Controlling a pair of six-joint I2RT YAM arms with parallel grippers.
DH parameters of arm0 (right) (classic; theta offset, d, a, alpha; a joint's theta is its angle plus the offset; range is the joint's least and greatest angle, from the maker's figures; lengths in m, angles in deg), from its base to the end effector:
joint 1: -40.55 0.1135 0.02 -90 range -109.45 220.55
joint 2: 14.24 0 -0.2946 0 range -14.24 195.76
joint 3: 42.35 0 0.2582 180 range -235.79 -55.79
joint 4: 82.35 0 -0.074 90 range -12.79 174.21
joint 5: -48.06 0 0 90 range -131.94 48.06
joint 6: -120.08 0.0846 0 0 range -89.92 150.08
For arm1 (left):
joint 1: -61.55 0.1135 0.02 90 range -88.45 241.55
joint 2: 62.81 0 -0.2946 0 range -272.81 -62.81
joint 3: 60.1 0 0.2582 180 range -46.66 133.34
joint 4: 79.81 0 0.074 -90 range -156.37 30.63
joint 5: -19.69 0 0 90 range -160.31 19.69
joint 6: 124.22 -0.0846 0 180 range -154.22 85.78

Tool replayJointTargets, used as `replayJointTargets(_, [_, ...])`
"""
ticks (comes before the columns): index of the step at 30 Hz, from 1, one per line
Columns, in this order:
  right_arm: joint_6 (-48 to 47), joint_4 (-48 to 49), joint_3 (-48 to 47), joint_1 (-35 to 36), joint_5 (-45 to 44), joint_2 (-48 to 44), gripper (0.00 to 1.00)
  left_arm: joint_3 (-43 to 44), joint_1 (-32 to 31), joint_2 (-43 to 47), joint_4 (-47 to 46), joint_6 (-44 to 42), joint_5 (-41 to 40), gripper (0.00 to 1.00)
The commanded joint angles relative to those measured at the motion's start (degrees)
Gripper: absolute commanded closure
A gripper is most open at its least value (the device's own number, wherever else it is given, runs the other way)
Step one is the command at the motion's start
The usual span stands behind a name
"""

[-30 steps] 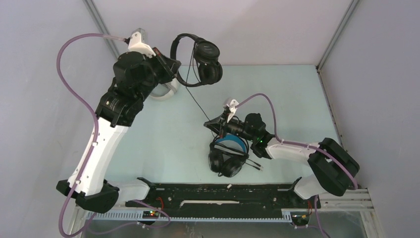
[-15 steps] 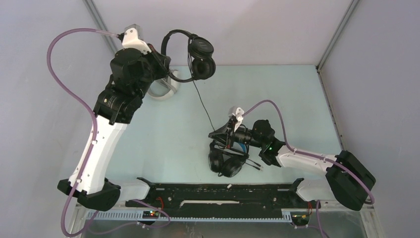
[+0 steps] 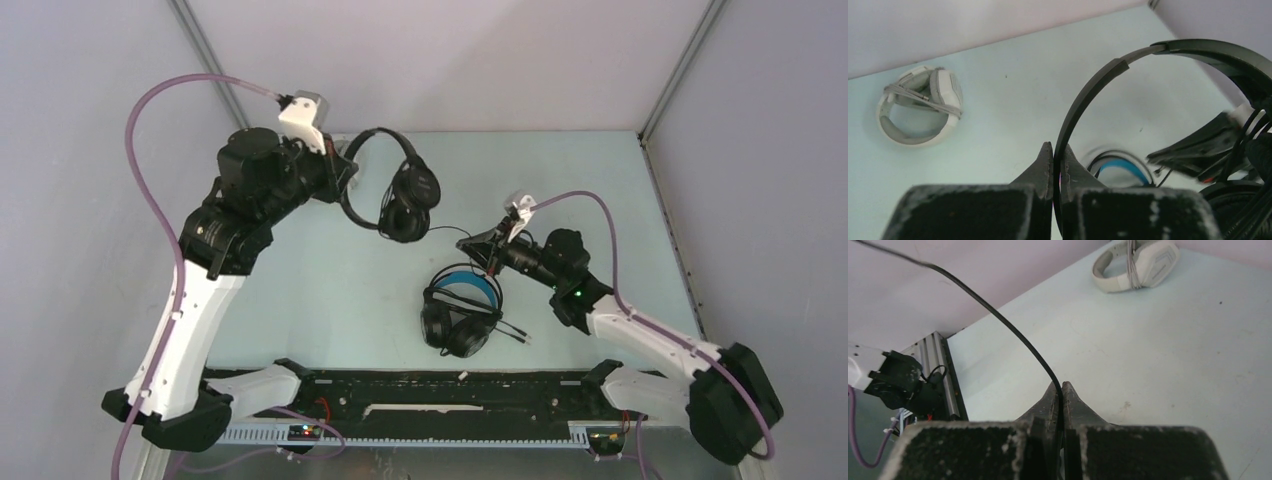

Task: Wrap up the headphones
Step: Wrap the headphones cable around the headphones.

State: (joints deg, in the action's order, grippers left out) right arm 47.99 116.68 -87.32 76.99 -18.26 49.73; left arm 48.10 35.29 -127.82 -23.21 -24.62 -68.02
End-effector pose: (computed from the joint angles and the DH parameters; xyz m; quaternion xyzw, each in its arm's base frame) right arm 0.2102 0.1974 0.2942 -0.2546 0.6595 0.4452 0.5496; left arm 0.2119 -0.1083 0.5205 0.1259 0.7746 -0.2057 0.5847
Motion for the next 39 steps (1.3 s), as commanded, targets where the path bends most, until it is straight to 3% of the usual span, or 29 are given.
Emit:
replayJointTargets(1, [-2.9,-8.4,-3.2,-1.3,-1.4,-7.0,1.0,-3.5,0.2,-0.6,2.6,-9.0,8.5,1.0])
replayJointTargets(5, [-1.7,-16.9,-7.6,-3.6,0.4,-8.9,1.0,-6.8,-0.6,-1.1,4.3,-14.0,15.4,1.0])
replayJointTargets(8, [-3.2,-29.0,-15.8,-3.7,0.7,-6.6,1.0,-7.1,-2.5,-1.5,6.4,-16.7,11.5,1.0])
replayJointTargets(11, [-2.6,-35.0,-19.7,-3.9,-1.8,-6.3,1.0,-8.3,-6.7,-1.6,7.1,-21.1,3.4,1.0])
replayJointTargets(16, [-3.4,-37.0,-23.5,-4.2,-3.0,-6.1,1.0,-10.2,-13.9,-2.7,6.8,-24.3,-9.1,1.0])
replayJointTargets(22, [-0.2,-41.6,-29.8,-4.3,0.4,-3.8,1.0,-9.6,-15.1,-5.3,4.1,-20.0,-26.1,1.0])
replayJointTargets(39, [13.3,-36.3,-37.7,-3.7,13.0,4.7,1.0,-15.2,-16.9,-5.8,-5.6,-22.7,-32.1,1.0])
